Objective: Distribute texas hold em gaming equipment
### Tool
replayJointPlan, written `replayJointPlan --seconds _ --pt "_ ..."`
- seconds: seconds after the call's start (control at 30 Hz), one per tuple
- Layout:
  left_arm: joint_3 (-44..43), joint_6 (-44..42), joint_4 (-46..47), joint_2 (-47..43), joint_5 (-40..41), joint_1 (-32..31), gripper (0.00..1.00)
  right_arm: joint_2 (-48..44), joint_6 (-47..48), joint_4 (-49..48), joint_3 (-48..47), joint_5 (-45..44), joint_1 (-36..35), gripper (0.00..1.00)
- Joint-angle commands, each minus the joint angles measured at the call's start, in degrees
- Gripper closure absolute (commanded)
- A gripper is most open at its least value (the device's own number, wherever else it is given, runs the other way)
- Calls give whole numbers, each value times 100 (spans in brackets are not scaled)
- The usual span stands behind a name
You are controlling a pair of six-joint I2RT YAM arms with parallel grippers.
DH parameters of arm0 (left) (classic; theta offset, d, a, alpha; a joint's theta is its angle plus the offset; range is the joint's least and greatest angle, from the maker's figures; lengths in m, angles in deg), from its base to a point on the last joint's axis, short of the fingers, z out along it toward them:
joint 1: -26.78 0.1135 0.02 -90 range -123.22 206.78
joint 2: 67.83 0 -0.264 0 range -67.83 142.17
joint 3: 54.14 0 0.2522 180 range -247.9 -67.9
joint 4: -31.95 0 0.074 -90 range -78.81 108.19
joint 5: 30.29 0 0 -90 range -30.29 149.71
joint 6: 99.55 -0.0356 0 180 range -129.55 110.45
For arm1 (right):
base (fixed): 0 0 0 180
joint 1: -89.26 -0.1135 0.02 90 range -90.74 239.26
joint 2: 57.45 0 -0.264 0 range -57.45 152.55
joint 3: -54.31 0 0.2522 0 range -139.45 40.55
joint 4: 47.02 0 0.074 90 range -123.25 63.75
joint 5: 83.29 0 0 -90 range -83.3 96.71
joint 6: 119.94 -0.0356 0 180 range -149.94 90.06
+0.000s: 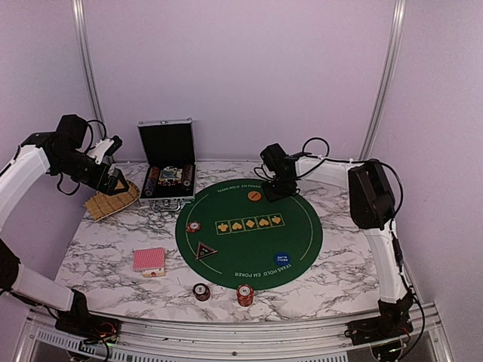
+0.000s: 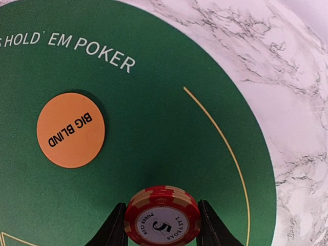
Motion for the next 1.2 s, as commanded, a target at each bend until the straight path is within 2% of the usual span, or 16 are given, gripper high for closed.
replayJointPlan --seconds 0.0,0.23,0.3,0.5,0.7,0.93,1.17 --pt "-15 -66 -175 19 -123 -25 1 281 59 -182 -396 67 7 91" --pt "-5 -67 -166 -12 -159 -25 1 548 30 -288 -556 153 95 91" --pt "-25 -66 -169 2 -154 -21 1 629 44 -231 -645 188 96 83" --pt "-29 -71 -178 4 -157 -25 1 642 16 -150 -646 254 96 53" --pt "-35 -63 -179 -31 -150 -30 1 404 22 -73 -637 154 102 33" --pt "-11 -58 -179 -71 -119 -26 1 -520 33 -57 -399 6 -42 29" --pt "-12 -42 -179 -109 -76 -34 1 -2067 13 -132 1022 -240 -1048 28"
